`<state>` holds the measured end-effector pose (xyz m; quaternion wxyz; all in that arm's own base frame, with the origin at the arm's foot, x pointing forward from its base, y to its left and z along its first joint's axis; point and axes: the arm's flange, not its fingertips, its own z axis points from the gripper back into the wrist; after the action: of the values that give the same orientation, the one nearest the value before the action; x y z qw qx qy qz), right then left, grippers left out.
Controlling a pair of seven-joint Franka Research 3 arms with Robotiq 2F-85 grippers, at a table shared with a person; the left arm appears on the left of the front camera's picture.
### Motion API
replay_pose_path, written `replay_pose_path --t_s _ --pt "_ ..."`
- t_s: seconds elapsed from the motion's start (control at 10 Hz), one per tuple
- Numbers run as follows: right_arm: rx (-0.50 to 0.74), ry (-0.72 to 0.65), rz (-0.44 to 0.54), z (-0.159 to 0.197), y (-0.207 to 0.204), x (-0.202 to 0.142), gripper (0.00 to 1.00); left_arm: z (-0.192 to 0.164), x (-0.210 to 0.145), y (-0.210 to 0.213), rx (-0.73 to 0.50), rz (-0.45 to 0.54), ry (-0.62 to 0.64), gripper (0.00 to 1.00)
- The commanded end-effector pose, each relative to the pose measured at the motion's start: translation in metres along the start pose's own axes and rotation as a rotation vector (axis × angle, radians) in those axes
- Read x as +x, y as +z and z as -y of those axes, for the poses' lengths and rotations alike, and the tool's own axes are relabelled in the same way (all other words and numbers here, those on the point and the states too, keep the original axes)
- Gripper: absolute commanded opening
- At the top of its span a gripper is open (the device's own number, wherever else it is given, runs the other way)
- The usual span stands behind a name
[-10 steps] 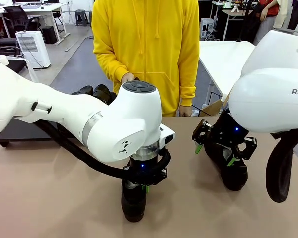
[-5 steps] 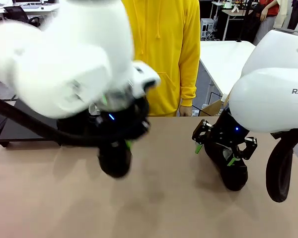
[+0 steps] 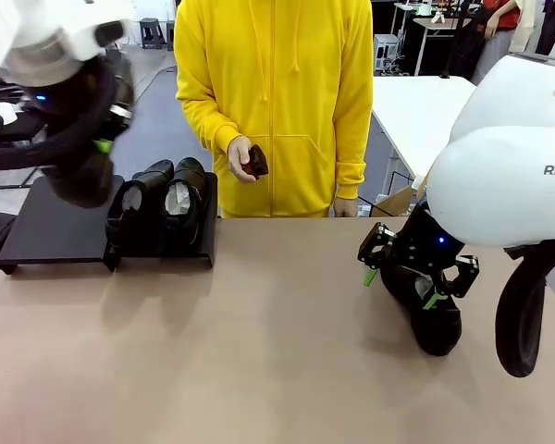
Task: Organize the shoes by placing them on the stand.
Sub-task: Place the Shoe from the middle of the table onto the Shoes Stand.
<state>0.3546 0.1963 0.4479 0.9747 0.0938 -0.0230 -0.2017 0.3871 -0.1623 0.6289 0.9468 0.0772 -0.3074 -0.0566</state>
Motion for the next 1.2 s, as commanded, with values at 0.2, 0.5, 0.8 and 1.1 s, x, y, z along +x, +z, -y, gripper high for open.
replay_pose_path --t_s 0.2,0.5,0.8,1.1 --pt "0.023 0.016 -0.003 -0.003 0.001 0.004 1.0 -0.054 -0.004 -0.047 -0.024 -0.133 0.169 0.0" --pt "0.023 0.016 -0.003 -0.003 0.001 0.004 1.0 -0.041 0.001 -0.038 0.048 -0.045 0.051 0.0" --pt "0.023 0.016 -0.003 -0.003 0.001 0.004 1.0 -0.065 -0.001 -0.081 0.188 -0.036 0.0 0.0" --pt "0.023 0.016 -0.003 -0.003 0.001 0.004 1.0 -0.124 0.004 -0.152 0.233 -0.061 -0.044 0.0"
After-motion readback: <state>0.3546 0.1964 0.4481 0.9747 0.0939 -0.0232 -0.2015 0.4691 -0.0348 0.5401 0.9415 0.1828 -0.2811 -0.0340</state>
